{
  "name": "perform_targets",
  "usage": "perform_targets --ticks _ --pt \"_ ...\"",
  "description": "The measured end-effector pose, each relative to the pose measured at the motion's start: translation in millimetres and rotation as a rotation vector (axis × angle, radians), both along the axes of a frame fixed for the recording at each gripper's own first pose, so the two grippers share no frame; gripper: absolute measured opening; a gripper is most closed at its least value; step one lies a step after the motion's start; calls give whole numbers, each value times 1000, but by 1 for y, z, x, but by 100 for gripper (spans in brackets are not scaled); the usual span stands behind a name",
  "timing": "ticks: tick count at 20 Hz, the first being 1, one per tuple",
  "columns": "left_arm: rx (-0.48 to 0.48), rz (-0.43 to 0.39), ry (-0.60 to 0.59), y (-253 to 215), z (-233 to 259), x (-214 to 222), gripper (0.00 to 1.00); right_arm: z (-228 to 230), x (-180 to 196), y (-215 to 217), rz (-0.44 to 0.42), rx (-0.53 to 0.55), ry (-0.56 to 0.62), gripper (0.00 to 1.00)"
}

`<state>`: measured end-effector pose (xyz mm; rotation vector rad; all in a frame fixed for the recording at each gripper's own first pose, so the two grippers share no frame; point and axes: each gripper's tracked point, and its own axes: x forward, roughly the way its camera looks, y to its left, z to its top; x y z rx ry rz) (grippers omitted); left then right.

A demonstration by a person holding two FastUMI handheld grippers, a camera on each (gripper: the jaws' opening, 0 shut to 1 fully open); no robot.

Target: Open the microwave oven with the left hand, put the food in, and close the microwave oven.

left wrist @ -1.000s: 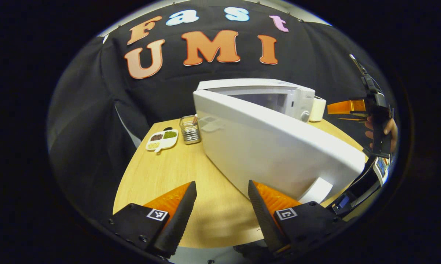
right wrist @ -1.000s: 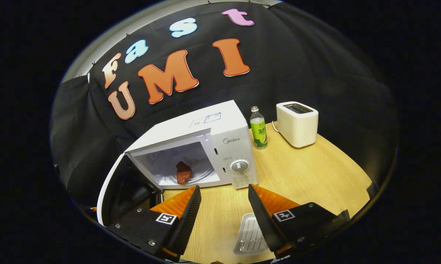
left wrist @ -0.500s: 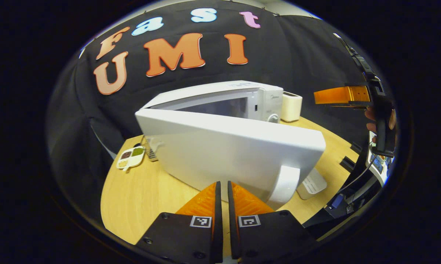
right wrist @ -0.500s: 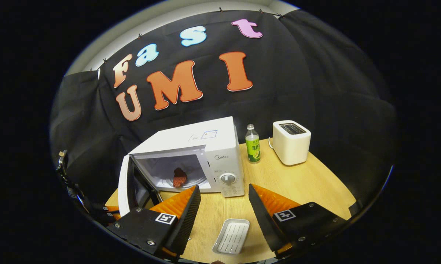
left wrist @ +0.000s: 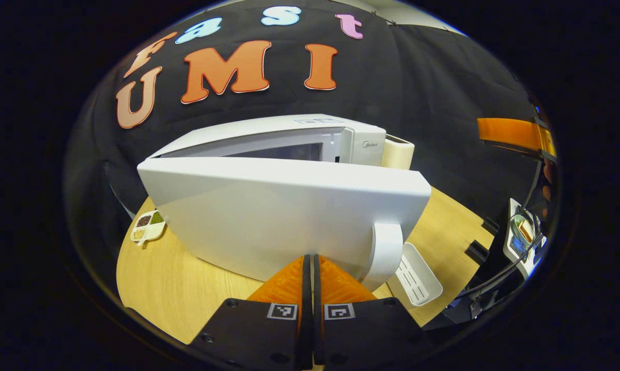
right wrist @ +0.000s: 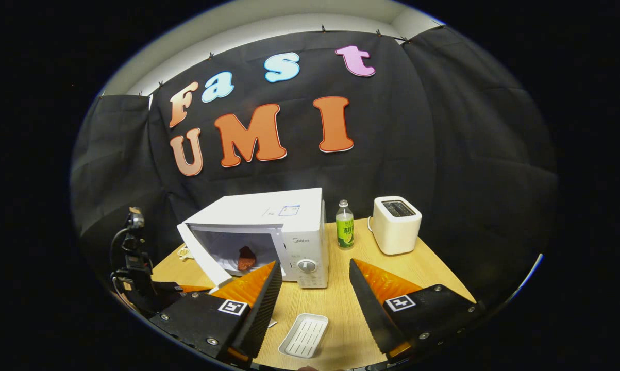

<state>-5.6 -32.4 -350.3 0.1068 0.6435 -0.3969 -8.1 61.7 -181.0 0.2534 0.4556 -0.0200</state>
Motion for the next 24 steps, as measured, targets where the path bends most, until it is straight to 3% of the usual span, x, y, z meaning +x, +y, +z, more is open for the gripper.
perform_targets --ticks 6,14,16,21,22,24 --pt "70 -72 -50 -29 -6 52 5 -1 -17 -11 5 -15 -2 82" --pt "153 -25 -92 -39 -21 122 5 6 -17 -20 14 -4 -6 82" --pt "128 -28 -46 -49 -31 116 5 3 -15 -24 17 -5 -1 82" --pt "141 12 -83 -54 -34 123 5 7 -11 -35 10 -11 -6 82" --pt "145 10 -85 -56 -33 122 0 5 -11 -36 12 -12 -4 82" --pt "150 7 -95 -56 -32 130 5 5 -8 -35 17 -8 2 82"
